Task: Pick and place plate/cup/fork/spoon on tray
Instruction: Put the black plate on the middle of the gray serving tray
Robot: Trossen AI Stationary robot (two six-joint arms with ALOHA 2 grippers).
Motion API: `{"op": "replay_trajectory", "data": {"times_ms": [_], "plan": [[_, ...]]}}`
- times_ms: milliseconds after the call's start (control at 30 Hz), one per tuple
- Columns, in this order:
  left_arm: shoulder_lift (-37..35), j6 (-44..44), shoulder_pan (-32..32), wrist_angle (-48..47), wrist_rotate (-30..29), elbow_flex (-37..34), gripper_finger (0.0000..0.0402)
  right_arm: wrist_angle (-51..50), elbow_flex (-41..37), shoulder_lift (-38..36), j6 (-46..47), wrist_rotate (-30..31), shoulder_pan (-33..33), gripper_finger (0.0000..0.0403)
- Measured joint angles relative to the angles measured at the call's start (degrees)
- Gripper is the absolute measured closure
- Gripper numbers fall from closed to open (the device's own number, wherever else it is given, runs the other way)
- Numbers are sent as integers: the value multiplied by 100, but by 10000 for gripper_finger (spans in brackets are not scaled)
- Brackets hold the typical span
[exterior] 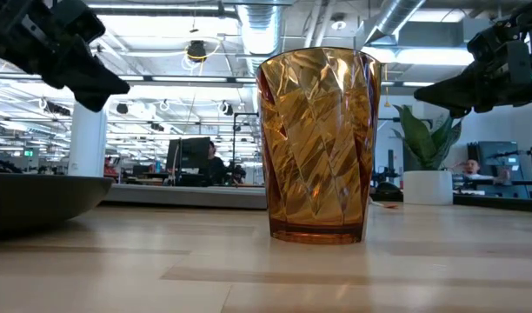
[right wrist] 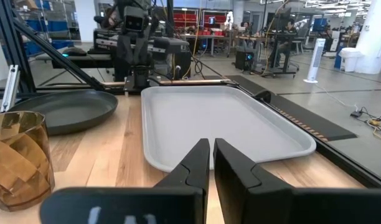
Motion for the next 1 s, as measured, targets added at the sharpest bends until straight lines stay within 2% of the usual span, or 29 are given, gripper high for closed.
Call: {"op": "replay_trajectory", "data": {"times_ms": [400,600,700,833,1000], "plan": [[2343,-700,-1410,-810,-577,1473,402,0,0,0,3,2,0,355],[3594,-1303,-2503,-892,-966,2220,402,-2,-2,0,7,6,0,355],[4258,-1677,-3040,-1248,-1138,2724,402,0,0,0,11,9,1,355],[5181,-2381,-3593,-1890,-1156,3563,401,0,-2,0,14,11,1,355],[6299,-3304,-4056,-2845,-766,4674,401,-1,-1,0,13,9,0,355]]}}
